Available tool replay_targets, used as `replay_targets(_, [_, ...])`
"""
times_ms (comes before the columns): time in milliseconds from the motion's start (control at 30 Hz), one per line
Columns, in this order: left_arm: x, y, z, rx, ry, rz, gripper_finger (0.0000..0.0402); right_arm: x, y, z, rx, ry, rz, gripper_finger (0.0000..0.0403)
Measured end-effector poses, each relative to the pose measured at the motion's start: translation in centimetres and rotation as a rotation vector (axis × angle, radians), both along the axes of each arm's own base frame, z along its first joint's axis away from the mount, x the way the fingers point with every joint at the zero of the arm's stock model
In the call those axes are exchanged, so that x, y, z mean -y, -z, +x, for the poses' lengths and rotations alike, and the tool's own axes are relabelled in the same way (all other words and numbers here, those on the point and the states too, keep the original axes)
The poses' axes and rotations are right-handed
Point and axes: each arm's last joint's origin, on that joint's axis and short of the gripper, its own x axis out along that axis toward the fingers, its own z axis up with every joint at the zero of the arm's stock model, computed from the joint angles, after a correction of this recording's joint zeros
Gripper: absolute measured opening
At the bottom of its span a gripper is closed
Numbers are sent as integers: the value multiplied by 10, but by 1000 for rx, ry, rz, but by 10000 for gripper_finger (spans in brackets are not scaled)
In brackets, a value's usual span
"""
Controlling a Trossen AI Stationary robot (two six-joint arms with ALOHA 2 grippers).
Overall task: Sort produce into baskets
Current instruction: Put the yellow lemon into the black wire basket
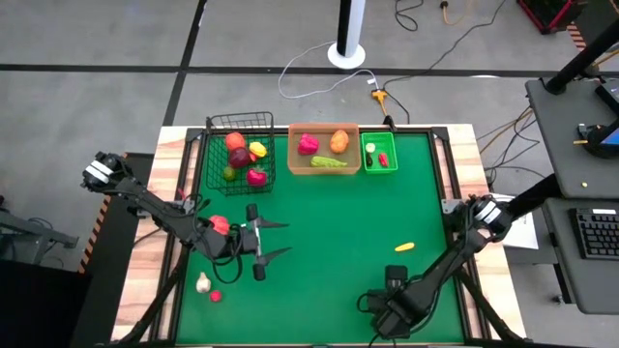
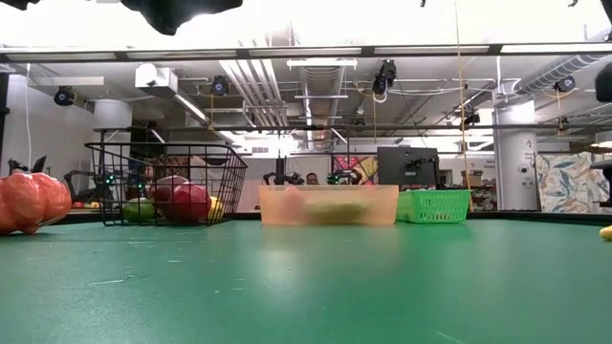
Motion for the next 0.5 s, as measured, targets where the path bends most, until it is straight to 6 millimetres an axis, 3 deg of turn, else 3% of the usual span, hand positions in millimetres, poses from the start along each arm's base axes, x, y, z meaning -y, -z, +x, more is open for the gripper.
replay_targets(233, [7,3,2,-14,202,-21,256,18,-25,24,343,-1,-164,226])
replay_targets(500, [15,14,15,-40,202,-2,256,55,-58,76,752,-72,-389,241])
